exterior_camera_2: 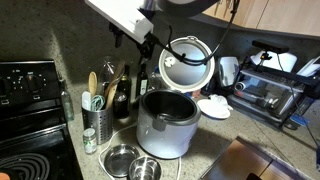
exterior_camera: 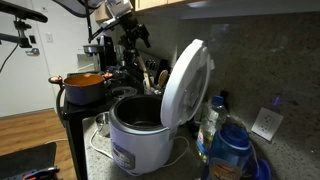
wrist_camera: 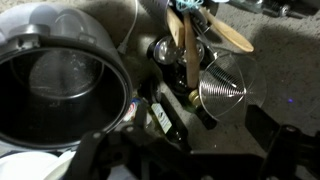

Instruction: Take a wooden spoon from the utensil holder, use it to mix in the rice cooker, put the spoon back in the holder, then close the rice cooker lid

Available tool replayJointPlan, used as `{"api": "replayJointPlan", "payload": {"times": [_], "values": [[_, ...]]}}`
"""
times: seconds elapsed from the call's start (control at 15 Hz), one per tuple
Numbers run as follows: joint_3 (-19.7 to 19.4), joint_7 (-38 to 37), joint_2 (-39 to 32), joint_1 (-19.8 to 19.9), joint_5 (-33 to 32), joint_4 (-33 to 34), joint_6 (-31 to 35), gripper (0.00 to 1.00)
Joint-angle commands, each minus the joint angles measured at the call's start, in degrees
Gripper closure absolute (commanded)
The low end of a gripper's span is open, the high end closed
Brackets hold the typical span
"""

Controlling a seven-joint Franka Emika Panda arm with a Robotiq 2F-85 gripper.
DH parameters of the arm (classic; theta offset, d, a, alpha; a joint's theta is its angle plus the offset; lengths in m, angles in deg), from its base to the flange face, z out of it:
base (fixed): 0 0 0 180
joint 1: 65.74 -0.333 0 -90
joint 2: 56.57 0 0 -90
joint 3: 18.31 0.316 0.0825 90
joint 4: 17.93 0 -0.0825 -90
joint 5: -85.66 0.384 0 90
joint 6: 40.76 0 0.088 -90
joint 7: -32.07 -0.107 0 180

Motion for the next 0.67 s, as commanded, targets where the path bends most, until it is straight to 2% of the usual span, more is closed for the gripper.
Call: {"api": "replayJointPlan", "payload": {"times": [0.0,0.27,0.4,0.6], "values": [[0.42,-5.08,3.69,0.73,-7.96,-0.18,-10.63,0.00],[0.11,-11.09,9.45,1.54,-13.68,-5.01,-21.37,0.00],[-1.23,-11.15,12.39,2.44,-14.00,-8.57,-23.28,0.00],[-5.49,-7.01,16.47,4.74,-13.56,-14.55,-20.04,0.00]]}}
